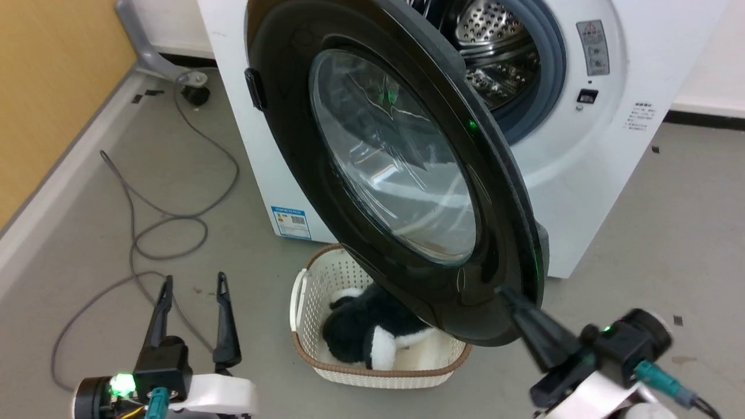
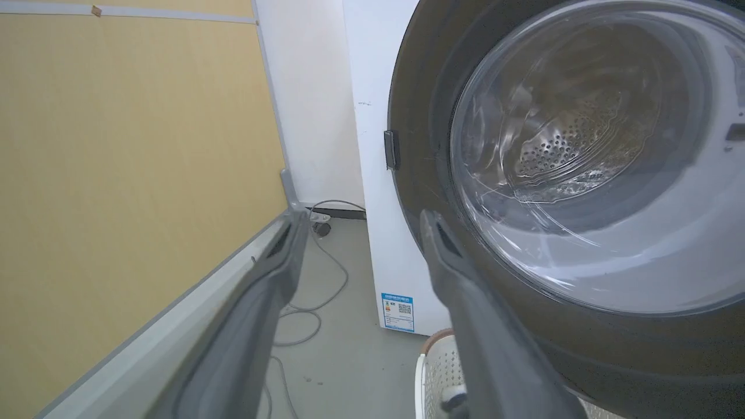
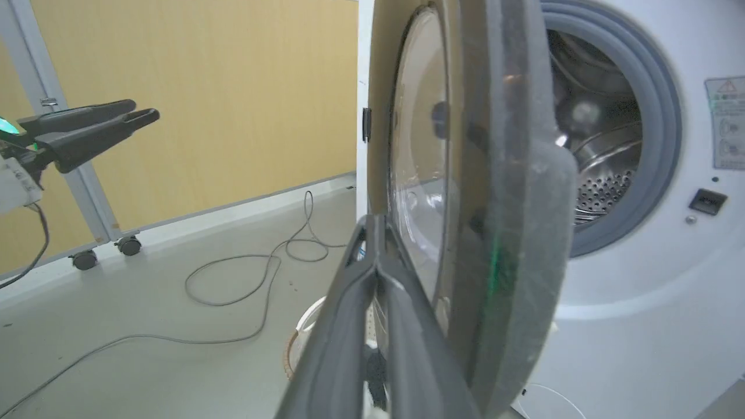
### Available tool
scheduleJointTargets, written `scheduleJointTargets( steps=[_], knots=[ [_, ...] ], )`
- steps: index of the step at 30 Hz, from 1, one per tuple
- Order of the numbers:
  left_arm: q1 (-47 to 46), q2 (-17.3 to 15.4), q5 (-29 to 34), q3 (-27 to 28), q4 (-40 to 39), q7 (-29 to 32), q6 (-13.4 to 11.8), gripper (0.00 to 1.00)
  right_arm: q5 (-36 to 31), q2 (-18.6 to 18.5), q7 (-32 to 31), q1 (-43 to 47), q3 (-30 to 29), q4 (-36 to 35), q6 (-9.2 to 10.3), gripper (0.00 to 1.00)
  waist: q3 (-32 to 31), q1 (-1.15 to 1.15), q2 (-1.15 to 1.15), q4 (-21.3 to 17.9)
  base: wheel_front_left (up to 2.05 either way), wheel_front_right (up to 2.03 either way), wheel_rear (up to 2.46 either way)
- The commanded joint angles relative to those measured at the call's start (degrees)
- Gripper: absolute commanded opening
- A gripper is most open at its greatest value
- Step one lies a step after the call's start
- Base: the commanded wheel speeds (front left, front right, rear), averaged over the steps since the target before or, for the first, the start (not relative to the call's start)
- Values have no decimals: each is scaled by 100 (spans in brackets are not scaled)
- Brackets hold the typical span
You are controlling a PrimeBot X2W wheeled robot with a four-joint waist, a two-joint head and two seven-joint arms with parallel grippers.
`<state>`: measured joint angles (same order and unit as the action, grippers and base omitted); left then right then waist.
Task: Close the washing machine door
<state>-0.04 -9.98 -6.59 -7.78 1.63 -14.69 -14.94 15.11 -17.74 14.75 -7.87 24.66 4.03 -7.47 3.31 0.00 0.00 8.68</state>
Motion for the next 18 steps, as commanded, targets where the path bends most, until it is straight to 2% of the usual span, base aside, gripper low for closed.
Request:
scheduleJointTargets(
  steps=[1, 10, 18],
  knots=[
    [-91, 40, 69, 13, -6, -30, 33, 100, 5, -9, 25, 35, -132, 109, -2, 0, 80, 0, 0, -23, 0, 0, 0],
    [-349, 267, 260, 11, -68, -30, 152, 100, -117, 126, 25, -406, -1043, 623, -2, 0, 564, 0, 0, -26, 0, 0, 0],
    [-689, 452, 337, -27, -108, -30, 250, 100, -330, 48, 25, -1414, -1866, 1386, -2, 0, 1128, 0, 0, 58, 0, 0, 0]
  ],
)
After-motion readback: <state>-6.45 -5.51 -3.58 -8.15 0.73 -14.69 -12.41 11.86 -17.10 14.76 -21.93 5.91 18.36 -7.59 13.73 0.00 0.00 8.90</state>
